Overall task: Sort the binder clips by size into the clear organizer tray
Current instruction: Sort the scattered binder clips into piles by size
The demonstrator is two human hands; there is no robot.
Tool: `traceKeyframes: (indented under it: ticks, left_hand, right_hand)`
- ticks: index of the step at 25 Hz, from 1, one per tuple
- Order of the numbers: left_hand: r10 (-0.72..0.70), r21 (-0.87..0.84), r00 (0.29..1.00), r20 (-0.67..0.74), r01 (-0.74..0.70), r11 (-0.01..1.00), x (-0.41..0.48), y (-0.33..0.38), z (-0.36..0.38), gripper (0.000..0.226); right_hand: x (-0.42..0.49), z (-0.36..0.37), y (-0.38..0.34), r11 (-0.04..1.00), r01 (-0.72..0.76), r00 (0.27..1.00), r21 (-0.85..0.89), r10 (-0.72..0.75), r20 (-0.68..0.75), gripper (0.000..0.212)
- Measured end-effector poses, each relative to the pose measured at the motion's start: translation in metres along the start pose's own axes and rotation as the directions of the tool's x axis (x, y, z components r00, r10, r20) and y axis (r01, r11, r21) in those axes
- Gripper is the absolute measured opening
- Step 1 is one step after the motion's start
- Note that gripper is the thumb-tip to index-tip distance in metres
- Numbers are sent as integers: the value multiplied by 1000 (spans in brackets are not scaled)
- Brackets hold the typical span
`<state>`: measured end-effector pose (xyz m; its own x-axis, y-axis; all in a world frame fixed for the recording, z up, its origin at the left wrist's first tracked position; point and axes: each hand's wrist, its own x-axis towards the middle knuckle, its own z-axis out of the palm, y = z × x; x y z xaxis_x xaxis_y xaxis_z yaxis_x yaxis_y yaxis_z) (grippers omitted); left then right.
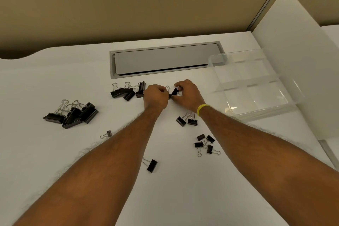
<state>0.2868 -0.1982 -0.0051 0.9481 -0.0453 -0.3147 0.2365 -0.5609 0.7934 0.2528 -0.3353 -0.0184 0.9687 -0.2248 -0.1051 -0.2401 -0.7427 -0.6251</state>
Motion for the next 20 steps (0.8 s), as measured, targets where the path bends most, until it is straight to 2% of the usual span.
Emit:
traceKeyframes:
  ticks: [3, 7, 9, 12, 15, 17, 20]
  left_hand:
    - [51, 116, 999, 10, -51, 992, -3, 2, 1, 22]
    - [134, 236, 990, 41, -140, 962, -13, -2, -3, 28]
    - [222, 281, 973, 60, -230, 932, -27, -8, -7, 31]
    - [424, 260, 880, 216, -470, 843, -59, -22, -5, 40]
    - [453, 351, 772, 446, -617, 705, -83, -38, 3, 57]
    - [435, 402, 782, 447, -610, 683, -90, -43, 7, 48]
    - [420, 401, 828, 372, -551, 732, -92, -46, 4, 29]
  right_hand:
    - [-7, -7, 3, 999, -4, 1000, 36, 3, 25, 50]
    - [-34, -25, 10, 1000, 30, 998, 9, -29, -55, 38]
    - [-53, -32, 14, 1000, -11, 999, -1, 11, -51, 31]
    - [-81, -33, 20, 974, -225, 974, 15, 225, -20, 29]
    - [-100, -25, 17, 935, -354, 935, 22, 354, -7, 40]
    - [-103, -21, 11, 937, -350, 937, -1, 350, -1, 42]
    - [-101, -17, 4, 952, -305, 952, -19, 306, 18, 38]
